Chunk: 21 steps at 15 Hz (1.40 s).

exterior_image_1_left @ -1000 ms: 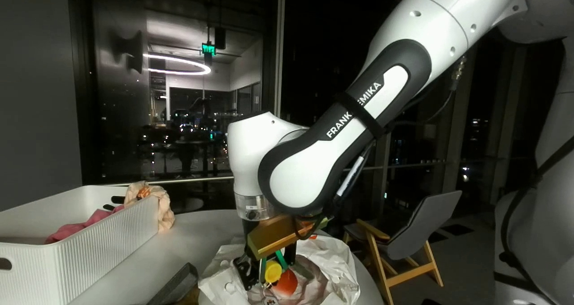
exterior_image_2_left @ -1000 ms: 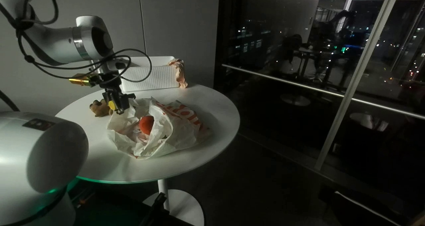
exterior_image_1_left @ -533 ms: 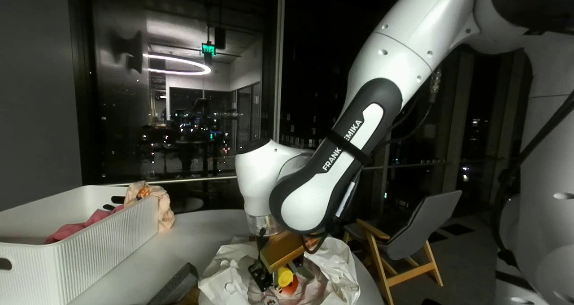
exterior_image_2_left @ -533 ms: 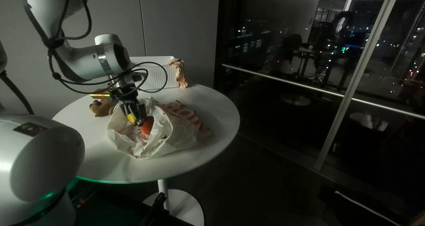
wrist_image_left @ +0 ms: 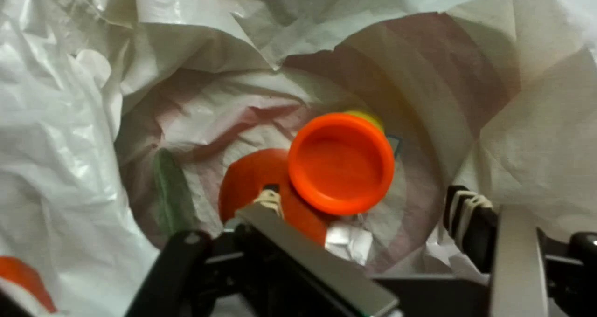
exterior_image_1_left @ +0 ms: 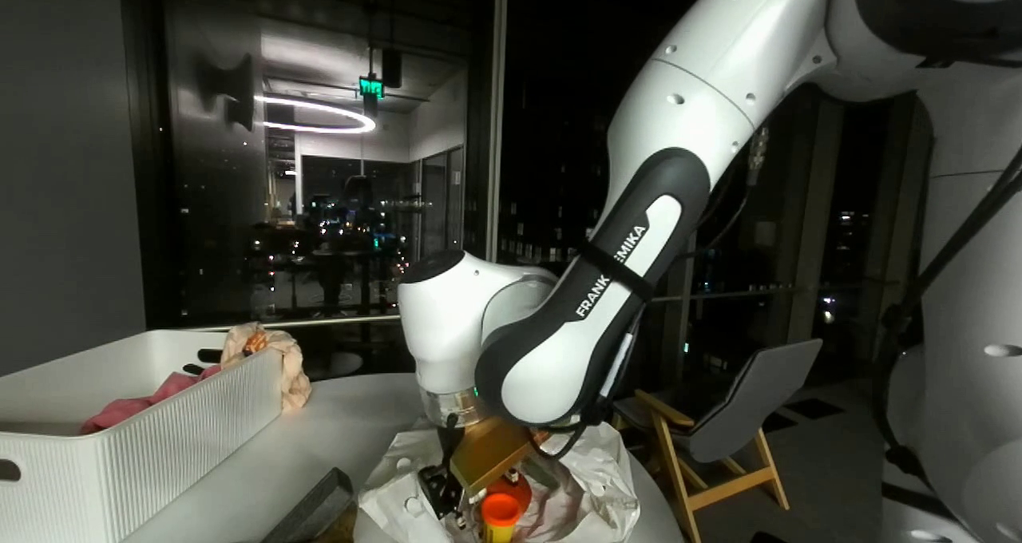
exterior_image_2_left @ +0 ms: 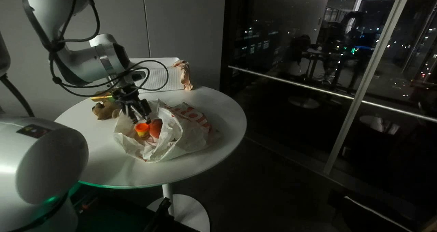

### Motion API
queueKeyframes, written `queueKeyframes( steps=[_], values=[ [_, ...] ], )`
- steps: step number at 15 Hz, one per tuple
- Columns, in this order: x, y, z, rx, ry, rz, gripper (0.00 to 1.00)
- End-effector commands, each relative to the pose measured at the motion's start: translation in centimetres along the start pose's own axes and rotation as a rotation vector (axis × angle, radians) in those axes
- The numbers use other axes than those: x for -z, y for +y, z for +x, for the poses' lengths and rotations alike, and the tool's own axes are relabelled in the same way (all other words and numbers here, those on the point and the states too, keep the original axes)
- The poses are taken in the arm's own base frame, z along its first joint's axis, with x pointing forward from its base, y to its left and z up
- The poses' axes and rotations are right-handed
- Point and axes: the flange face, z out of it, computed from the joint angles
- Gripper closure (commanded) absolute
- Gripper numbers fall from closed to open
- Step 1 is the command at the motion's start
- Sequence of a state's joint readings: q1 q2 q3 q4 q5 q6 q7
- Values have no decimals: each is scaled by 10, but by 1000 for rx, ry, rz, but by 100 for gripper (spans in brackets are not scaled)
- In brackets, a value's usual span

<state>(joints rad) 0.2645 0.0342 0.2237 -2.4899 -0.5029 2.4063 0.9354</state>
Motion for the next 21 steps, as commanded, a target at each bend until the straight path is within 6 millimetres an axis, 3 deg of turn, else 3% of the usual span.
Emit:
queueKeyframes(
  steps=[1, 4, 10, 12, 17, 21],
  values=[
    [55, -21, -19, 124, 135, -10, 0],
    [84, -66, -29, 272, 176, 100, 0],
    [103, -160, -36, 560, 263, 247, 0],
    [103, -171, -30, 571, 294, 137, 0],
    [102, -177, -23, 488, 381, -183, 0],
    [114, -171, -30, 478, 292, -347, 0]
  ],
)
